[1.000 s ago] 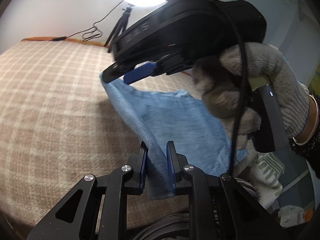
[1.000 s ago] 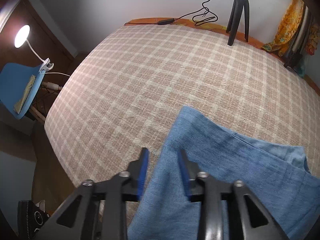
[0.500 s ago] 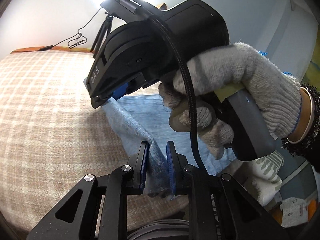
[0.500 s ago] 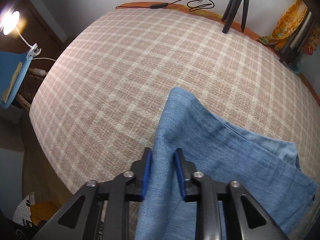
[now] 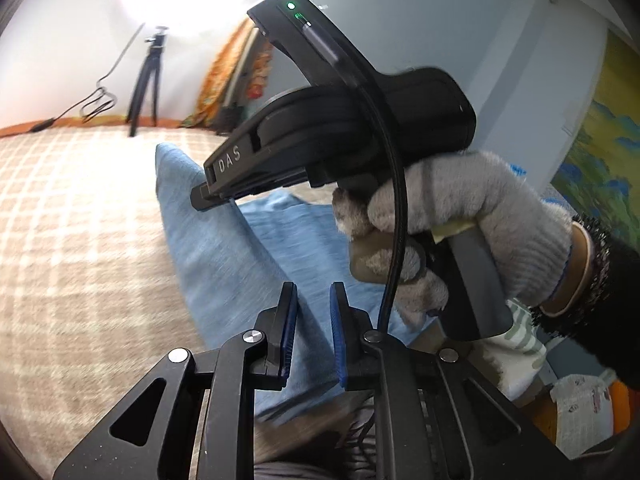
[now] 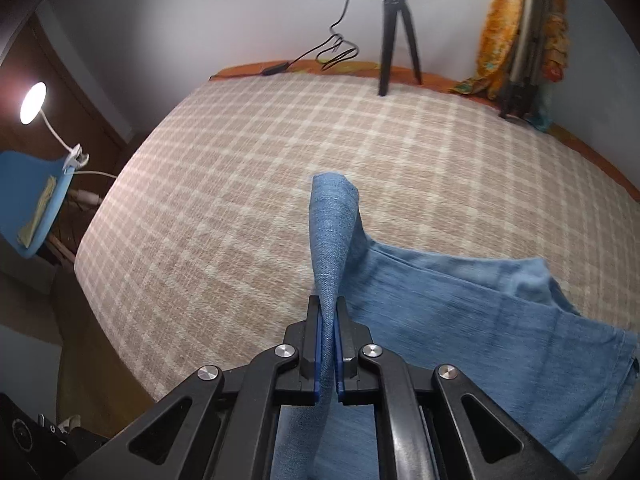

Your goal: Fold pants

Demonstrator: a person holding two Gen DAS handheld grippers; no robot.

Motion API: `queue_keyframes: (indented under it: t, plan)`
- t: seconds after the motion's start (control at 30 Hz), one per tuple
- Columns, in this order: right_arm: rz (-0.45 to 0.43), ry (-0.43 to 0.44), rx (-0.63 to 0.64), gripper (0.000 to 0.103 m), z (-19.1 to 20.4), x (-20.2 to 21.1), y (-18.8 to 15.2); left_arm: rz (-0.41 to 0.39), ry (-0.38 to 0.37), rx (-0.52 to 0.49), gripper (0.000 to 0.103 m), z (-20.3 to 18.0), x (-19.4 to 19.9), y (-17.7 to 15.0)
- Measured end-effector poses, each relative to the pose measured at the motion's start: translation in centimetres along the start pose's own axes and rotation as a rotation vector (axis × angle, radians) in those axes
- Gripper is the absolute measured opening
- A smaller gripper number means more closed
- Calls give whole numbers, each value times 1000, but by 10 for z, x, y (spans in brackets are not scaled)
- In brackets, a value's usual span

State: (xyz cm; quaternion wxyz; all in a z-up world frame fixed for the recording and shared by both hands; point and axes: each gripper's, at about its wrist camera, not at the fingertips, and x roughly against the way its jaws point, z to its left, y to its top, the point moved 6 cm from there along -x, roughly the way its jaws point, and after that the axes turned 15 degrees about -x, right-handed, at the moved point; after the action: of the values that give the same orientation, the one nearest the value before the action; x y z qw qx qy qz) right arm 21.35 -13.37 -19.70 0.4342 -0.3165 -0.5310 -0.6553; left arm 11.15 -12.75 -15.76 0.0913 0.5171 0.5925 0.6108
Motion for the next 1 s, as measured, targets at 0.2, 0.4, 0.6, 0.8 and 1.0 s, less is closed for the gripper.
queue_keyframes:
  t: [0.2,0.4,0.6,0.8,1.0]
  plan:
    - [-45,33,-63,2,-36,21,0,27,-53,-25,13,-15,-12,12]
    - [-72,64,-135,2,-78,32,0,25,-27,-46,48,-16,0,10]
    - [-83,77,-196,2,-116,32,-7,96,86,-66,49,22,-19,3]
    - [-105,81,-249,2,-148,36,-15,161,76,-61,49,33,-57,0]
    - [-154,53,-294,2,-186,63,-14,168,49,-95,49,17,-71,3]
